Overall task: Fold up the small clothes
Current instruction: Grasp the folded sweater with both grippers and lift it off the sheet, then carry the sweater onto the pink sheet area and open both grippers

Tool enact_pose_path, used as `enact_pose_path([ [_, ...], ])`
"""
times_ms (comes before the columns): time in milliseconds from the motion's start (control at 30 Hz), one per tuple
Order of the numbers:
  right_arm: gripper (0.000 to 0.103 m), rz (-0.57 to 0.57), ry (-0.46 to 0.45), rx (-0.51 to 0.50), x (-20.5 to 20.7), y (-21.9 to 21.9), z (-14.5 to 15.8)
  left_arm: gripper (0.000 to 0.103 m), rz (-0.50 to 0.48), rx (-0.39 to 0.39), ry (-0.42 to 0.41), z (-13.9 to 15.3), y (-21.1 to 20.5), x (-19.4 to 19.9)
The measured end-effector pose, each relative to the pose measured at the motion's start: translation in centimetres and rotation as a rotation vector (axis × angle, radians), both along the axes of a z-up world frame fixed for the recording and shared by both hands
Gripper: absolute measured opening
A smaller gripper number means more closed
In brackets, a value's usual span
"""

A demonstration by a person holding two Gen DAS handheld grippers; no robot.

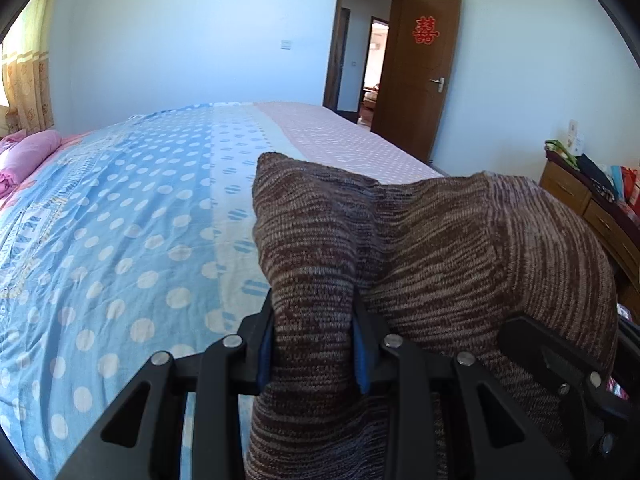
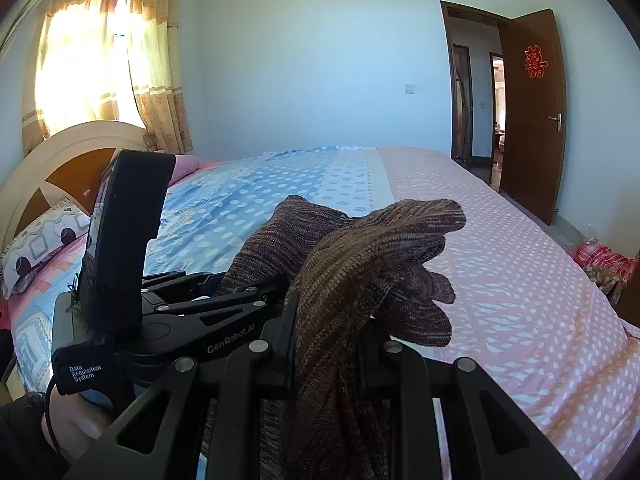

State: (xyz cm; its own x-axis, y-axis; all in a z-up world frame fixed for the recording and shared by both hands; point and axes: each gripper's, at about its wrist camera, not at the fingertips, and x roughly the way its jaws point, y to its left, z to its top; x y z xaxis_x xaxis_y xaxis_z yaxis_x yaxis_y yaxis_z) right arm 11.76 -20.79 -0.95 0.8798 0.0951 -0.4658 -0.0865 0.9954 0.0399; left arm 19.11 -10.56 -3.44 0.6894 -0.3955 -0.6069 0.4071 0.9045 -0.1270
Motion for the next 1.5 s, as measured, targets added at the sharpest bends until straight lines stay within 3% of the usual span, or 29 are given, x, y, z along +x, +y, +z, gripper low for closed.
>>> enact_pose_path([
  [367, 0.022, -0.093, 0.041, 0.009, -5.4, -3.5, -1.4, 0.033, -0.129, 0.006, 0.079, -1.8, -4.4, -3.6],
  [867, 0.022, -0.181, 0.031, 0.022, -4.8, -8.7, -1.5, 0.033, -0.197, 0.047, 0.051, -1.5, -11.3, -3.1],
  [1300, 0.022, -0.295, 0.026, -0.065, 0.1, -14.6, -1.9, 0.033, -0.221, 0.037, 0.028, -2.0, -17.8, 1.3],
  [1500, 0.022, -0.346, 0.119, -0.128, 4.3, -17.4, -4.6, 0.033, -0.204, 0.061, 0.046, -4.6, -20.8, 4.2],
])
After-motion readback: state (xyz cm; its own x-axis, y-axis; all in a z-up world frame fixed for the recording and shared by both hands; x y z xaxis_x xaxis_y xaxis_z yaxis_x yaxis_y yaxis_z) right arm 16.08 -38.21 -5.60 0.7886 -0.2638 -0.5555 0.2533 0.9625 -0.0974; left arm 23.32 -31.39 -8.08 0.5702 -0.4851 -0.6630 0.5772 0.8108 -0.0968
